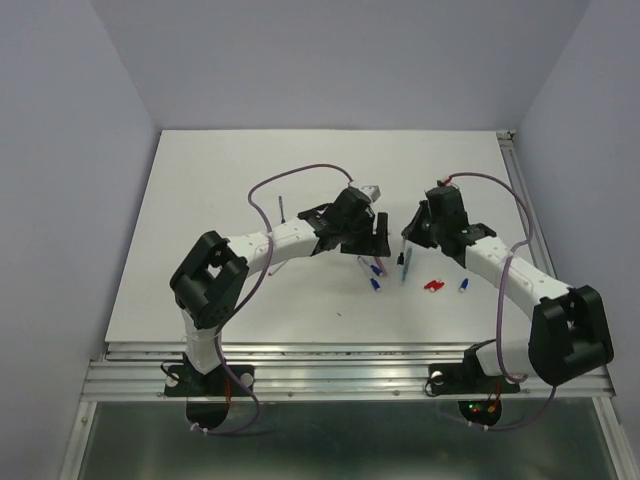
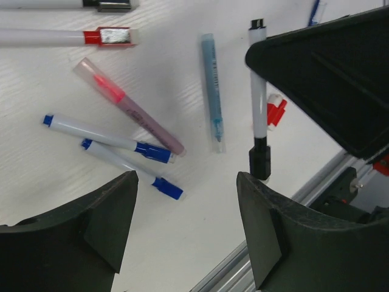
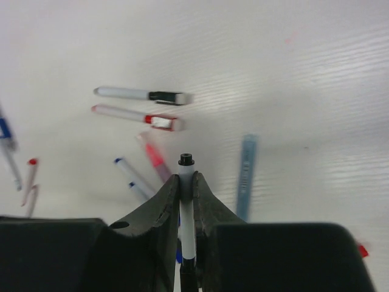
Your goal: Open the pen caps
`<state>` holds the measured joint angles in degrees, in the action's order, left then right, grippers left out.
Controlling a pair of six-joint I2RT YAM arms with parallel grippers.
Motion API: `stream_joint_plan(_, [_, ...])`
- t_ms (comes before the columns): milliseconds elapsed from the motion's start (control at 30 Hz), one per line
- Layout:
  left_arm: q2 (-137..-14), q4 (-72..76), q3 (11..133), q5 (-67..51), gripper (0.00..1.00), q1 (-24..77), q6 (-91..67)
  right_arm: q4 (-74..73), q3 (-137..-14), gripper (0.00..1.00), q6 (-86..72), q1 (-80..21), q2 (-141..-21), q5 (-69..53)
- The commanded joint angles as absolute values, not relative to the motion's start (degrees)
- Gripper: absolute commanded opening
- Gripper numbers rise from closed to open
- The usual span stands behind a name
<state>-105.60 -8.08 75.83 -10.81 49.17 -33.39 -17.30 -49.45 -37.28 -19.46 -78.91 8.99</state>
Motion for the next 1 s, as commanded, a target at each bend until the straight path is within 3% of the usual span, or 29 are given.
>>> stream_joint_plan(0, [-102.1,-2.0,76.1,-17.6,0.76,49.6,-31.5,-9.8,-45.8,0.01,-38.7,-19.3,-73.7,-6.2])
stream_joint_plan(233, [-101.2,4.1,74.1,-25.7,0.76,50.3,-31.3,-9.9,-45.8,0.01,-41.5,-19.3,-71.6,-3.3])
stream_joint_plan(467, [-102.7,4.7,74.4,-26.3,0.72,51.5,-31.4,-9.3,-46.1,0.01,-43.5,-19.3,-70.3,-2.6])
stream_joint_plan(700, [-103.7,4.7,75.5,-26.3,0.34,51.6,-31.7,-9.8,-46.7,0.01,-43.4,-19.3,-69.0,-5.7])
stream_joint_plan(733, [-103.7,4.7,75.6,-26.2,0.23,51.6,-31.8,-9.8,-46.6,0.01,-43.4,-19.3,-68.9,-5.9])
stream_joint_plan(800, [-103.5,4.7,75.6,-25.7,0.12,51.6,-31.8,-10.1,-46.5,0.01,-43.2,-19.3,-68.6,-6.1])
stream_joint_plan(833, [-103.5,4.7,75.6,-25.3,0.0,51.6,-31.9,-10.2,-46.3,0.01,-43.1,-19.3,-68.6,-6.3])
stream_joint_plan(900, [-103.4,4.8,75.4,-25.1,0.0,51.6,-32.1,-10.5,-46.0,0.04,-42.4,-19.3,-68.7,-7.7])
stream_joint_plan(967, [-103.3,5.0,75.0,-24.3,0.0,51.6,-32.4,-11.1,-45.5,0.17,-41.0,-19.3,-69.3,-9.2])
